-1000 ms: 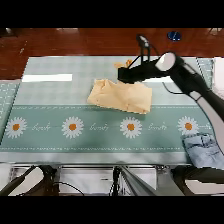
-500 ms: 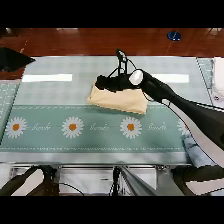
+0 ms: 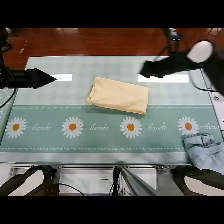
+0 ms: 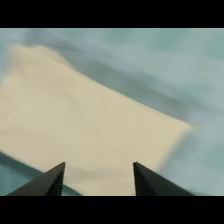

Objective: Fold the shirts.

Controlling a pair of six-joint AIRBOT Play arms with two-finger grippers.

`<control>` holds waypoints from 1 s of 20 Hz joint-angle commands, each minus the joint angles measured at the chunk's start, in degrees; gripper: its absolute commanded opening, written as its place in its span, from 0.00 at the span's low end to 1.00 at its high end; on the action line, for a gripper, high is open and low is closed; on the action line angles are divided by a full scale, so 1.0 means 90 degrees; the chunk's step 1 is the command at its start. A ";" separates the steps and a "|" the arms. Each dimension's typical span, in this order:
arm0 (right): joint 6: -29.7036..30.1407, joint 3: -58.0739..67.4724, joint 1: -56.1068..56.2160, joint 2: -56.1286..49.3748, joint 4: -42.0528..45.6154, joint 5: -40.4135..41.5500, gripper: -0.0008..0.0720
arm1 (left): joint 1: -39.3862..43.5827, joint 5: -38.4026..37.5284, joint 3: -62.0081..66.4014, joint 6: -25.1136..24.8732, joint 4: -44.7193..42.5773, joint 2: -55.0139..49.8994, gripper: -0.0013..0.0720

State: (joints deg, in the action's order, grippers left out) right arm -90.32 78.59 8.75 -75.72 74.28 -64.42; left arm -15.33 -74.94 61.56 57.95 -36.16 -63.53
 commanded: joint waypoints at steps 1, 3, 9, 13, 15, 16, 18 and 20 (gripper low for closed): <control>-0.0457 -0.0515 -0.1600 0.0393 0.1290 -0.1685 0.76 | 0.0027 0.0070 -0.0100 -0.0051 -0.0823 -0.0172 0.67; 0.0041 -0.1447 -0.2331 0.0323 -0.0954 -0.0906 0.81 | 0.0027 0.0107 -0.0100 -0.0027 -0.1207 -0.0262 0.67; 0.1005 -0.2747 -0.2018 -0.0704 -0.3279 0.0899 0.81 | 0.0027 0.0109 -0.0100 0.0333 -0.1562 -0.0369 0.67; 0.1443 -0.2747 -0.1304 -0.1637 -0.4711 0.1557 0.81 | 0.0027 0.0087 -0.0100 0.0537 -0.1559 -0.0367 0.67; 0.1139 -0.2747 -0.0894 -0.1957 -0.5107 0.1770 0.78 | 0.0027 -0.0017 -0.0095 0.0889 -0.1503 -0.0367 0.67; 0.1088 -0.2718 -0.0690 -0.2084 -0.5190 0.1804 0.71 | 0.0027 -0.0109 -0.0095 0.0930 -0.1460 -0.0364 0.67; 0.1226 -0.2538 -0.0333 -0.2222 -0.5348 0.1790 0.28 | 0.0027 -0.0301 -0.0095 0.0928 -0.1433 -0.0362 0.66; 0.1955 -0.2149 -0.0296 -0.2152 -0.5863 0.1406 0.04 | 0.0027 -0.0444 -0.0095 0.0928 -0.1435 -0.0362 0.66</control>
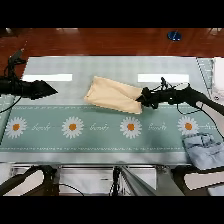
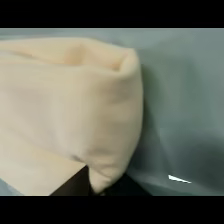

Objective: Fold the shirts.

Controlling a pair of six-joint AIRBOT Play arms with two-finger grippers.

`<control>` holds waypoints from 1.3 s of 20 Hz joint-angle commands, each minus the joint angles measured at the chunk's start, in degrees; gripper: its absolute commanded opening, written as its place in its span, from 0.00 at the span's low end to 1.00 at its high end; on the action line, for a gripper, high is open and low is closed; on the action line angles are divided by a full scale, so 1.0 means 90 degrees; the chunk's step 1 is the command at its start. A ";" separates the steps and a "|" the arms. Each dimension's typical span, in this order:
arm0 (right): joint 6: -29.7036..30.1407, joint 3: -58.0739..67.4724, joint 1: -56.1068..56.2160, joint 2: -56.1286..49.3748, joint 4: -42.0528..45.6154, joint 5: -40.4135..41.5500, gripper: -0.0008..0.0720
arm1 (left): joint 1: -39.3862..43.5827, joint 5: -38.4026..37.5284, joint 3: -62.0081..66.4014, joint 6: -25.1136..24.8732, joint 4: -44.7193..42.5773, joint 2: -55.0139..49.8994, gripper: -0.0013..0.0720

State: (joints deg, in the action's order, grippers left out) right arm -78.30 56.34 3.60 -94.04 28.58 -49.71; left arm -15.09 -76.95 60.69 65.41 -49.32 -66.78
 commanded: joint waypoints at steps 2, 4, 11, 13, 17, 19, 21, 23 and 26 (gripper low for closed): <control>0.1047 0.0906 0.0095 0.0214 -0.0988 -0.0947 0.04 | 0.0000 -0.0243 0.0002 0.0100 0.0027 0.0000 0.66; 0.0658 0.1430 -0.0238 0.0852 -0.0685 -0.1443 0.04 | 0.0000 -0.0236 0.0002 0.0090 0.0027 0.0000 0.66; -0.1933 0.2011 -0.2907 0.3444 0.2079 -0.3429 0.04 | 0.0000 -0.0248 0.0002 0.0097 0.0223 0.0000 0.66; -0.2283 0.2013 -0.3857 0.4041 0.2625 -0.4029 0.04 | 0.0000 -0.0243 0.0002 0.0095 0.0245 0.0000 0.66; -0.2506 0.2011 -0.5795 0.4748 0.3934 -0.5503 0.04 | 0.0000 -0.0240 0.0002 -0.0012 0.0245 0.0000 0.66; -0.2268 0.2006 -0.6577 0.4782 0.4612 -0.6334 0.04 | 0.0000 -0.0231 0.0002 -0.0075 0.0243 0.0000 0.66; -0.2220 0.2006 -0.7094 0.4937 0.4898 -0.6312 0.04 | 0.0000 -0.0170 0.0002 -0.0104 0.0245 0.0000 0.65; -0.2110 0.2006 -0.7414 0.4986 0.5547 -0.6314 0.04 | 0.0000 -0.0170 0.0002 -0.0192 0.0243 -0.0002 0.65; -0.1469 0.1972 -0.7665 0.5013 0.6822 -0.6326 0.04 | 0.0000 0.0015 0.0002 -0.0187 0.0245 -0.0002 0.65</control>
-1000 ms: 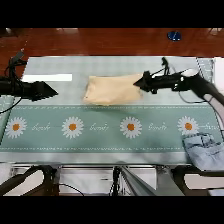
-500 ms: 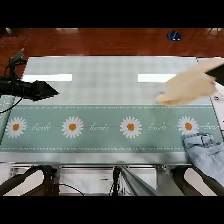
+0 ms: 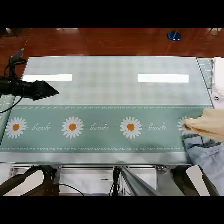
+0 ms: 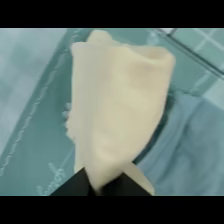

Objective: Fold the shirts.

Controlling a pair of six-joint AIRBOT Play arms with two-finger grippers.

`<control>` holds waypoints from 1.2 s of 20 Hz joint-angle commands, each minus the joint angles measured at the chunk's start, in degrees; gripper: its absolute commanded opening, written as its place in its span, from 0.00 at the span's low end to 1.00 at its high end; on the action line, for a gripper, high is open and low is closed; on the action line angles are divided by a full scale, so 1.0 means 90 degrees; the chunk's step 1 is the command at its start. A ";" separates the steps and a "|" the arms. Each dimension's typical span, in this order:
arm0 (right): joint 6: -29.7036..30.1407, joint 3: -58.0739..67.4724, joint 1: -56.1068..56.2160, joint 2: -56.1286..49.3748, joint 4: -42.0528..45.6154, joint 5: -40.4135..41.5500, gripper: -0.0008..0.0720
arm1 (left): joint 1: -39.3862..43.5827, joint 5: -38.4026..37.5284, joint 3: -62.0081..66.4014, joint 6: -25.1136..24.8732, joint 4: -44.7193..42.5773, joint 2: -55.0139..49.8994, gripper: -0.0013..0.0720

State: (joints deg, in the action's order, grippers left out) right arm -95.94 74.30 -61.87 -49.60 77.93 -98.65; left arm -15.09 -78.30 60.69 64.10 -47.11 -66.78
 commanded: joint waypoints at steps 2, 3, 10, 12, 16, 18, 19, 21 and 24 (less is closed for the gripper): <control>0.0954 -0.0311 -0.0423 0.0146 0.2414 -0.0889 0.04 | 0.0000 0.0571 0.0002 -0.0039 0.0063 -0.0002 0.65; 0.1124 -0.0578 -0.0435 0.0221 0.2846 -0.0882 0.04 | 0.0000 0.0806 0.0002 -0.0039 0.0070 -0.0002 0.65; 0.1251 -0.2992 -0.1430 0.0908 0.3895 -0.0882 0.04 | -0.0005 0.2045 0.0002 -0.0046 0.0029 -0.0107 0.64; 0.1236 -0.3356 -0.1532 0.0908 0.4520 -0.0797 0.04 | -0.0015 0.2038 0.0002 -0.0046 -0.0061 -0.0216 0.64; 0.1234 -0.3973 -0.1532 0.0906 0.5340 -0.0296 0.04 | -0.0017 0.2040 0.0002 -0.0044 -0.0126 -0.0423 0.64; 0.1163 -0.4141 -0.1532 0.0899 0.5357 0.0345 0.04 | -0.0017 0.2038 0.0002 -0.0046 -0.0126 -0.0437 0.64; 0.1158 -0.4155 -0.1532 0.0886 0.5350 0.0699 0.04 | -0.0027 0.2033 0.0002 -0.0046 -0.0126 -0.0435 0.64; 0.1115 -0.4155 -0.1530 0.0886 0.5350 0.1375 0.32 | -0.0027 0.2028 0.0002 -0.0046 -0.0126 -0.0435 0.64; 0.1117 -0.4155 -0.1530 0.0886 0.5343 0.2193 0.58 | -0.0027 0.1972 0.0002 -0.0041 -0.0124 -0.0435 0.64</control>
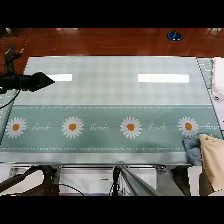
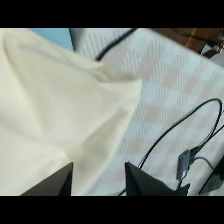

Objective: Fold the shirts.

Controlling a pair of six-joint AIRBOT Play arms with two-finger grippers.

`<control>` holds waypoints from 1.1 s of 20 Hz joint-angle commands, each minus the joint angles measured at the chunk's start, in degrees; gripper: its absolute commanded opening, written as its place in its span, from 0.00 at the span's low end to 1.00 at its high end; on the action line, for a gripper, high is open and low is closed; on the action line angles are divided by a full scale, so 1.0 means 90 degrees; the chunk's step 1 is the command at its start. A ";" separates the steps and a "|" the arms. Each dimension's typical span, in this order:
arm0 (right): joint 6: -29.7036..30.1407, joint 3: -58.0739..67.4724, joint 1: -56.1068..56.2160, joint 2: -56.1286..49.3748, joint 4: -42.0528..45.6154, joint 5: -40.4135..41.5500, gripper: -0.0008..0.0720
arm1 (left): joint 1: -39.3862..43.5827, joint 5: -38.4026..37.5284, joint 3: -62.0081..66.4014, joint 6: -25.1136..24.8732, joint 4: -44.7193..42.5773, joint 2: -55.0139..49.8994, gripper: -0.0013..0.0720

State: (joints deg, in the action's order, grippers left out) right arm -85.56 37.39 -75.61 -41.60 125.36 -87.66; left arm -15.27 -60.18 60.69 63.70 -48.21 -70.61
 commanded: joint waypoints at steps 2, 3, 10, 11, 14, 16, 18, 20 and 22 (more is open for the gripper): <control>-0.0029 -0.0027 0.0005 -0.0002 -0.0121 0.1593 0.58 | -0.0007 -0.0046 0.0002 0.0002 -0.0002 -0.0010 0.64; -0.0036 0.0053 0.0024 -0.0002 -0.0449 0.2055 0.58 | -0.0007 -0.0046 0.0005 0.0000 -0.0002 -0.0010 0.64; 0.1678 0.1921 0.2902 -0.1749 -1.1803 0.7121 0.41 | 0.0238 0.0413 0.0262 -0.0988 0.0500 -0.0010 0.64; 0.3033 0.2431 0.3599 -0.2448 -1.2058 0.5605 0.41 | 0.0406 0.0799 0.0262 -0.1627 0.0964 -0.0019 0.64; 0.3536 0.3242 0.5506 -0.4019 -1.1052 0.2161 0.24 | 0.1212 0.1537 0.0262 -0.1994 0.0716 -0.0066 0.64; 0.3160 0.3259 0.6411 -0.4388 -0.9879 0.1710 0.24 | 0.1919 0.1129 0.0262 -0.1171 -0.0976 -0.0121 0.64; 0.2820 0.3259 0.7026 -0.4388 -0.8655 0.1804 0.24 | 0.2579 0.0894 0.0262 0.0554 -0.2960 -0.0206 0.64; 0.2261 0.3259 0.7397 -0.4359 -0.7856 0.1804 0.36 | 0.2810 0.0889 0.0262 0.1634 -0.3400 -0.0299 0.65; 0.1838 0.3259 0.7711 -0.4359 -0.7125 0.1778 0.55 | 0.2805 0.0605 0.0267 0.1715 -0.3062 -0.0410 0.68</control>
State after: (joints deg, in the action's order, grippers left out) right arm -63.88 66.08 -12.19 -79.64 50.54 -68.66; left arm 7.27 -52.42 63.00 70.19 -69.73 -73.14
